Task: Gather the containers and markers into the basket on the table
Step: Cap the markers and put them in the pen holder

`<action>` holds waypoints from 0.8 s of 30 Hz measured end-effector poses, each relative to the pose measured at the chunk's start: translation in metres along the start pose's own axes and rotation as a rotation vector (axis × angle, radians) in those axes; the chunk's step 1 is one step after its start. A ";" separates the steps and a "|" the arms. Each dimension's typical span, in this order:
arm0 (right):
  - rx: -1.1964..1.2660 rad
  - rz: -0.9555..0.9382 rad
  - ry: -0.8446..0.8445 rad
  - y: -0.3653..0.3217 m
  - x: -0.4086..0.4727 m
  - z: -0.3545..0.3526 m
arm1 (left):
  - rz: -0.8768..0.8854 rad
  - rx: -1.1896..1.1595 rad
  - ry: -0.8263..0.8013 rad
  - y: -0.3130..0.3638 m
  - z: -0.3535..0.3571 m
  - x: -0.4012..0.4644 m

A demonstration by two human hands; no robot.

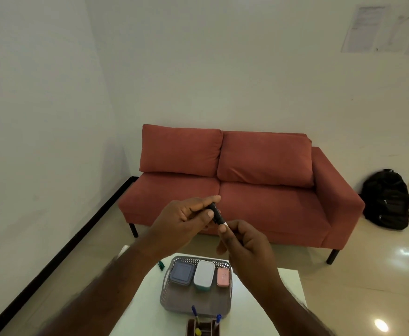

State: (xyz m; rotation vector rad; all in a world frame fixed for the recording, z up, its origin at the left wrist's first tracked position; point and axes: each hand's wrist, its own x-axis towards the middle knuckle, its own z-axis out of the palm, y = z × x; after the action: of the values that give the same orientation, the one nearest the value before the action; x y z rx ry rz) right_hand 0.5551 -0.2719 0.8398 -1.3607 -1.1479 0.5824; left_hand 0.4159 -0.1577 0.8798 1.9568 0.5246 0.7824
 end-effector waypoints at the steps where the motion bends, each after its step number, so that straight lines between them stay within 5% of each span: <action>1: 0.062 0.015 -0.005 -0.002 0.001 0.001 | -0.009 -0.044 0.011 0.001 0.003 -0.002; 18: 0.665 0.446 -0.233 -0.009 -0.009 0.013 | -0.035 -0.211 0.181 -0.003 0.016 -0.029; 24: 0.581 0.294 -0.262 -0.008 -0.005 0.021 | -0.013 -0.176 0.154 -0.008 0.007 -0.038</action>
State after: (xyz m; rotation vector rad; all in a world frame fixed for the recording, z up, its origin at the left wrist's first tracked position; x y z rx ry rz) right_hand 0.5325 -0.2681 0.8427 -0.9640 -0.8823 1.2305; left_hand 0.3942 -0.1823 0.8581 1.7394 0.5405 0.9440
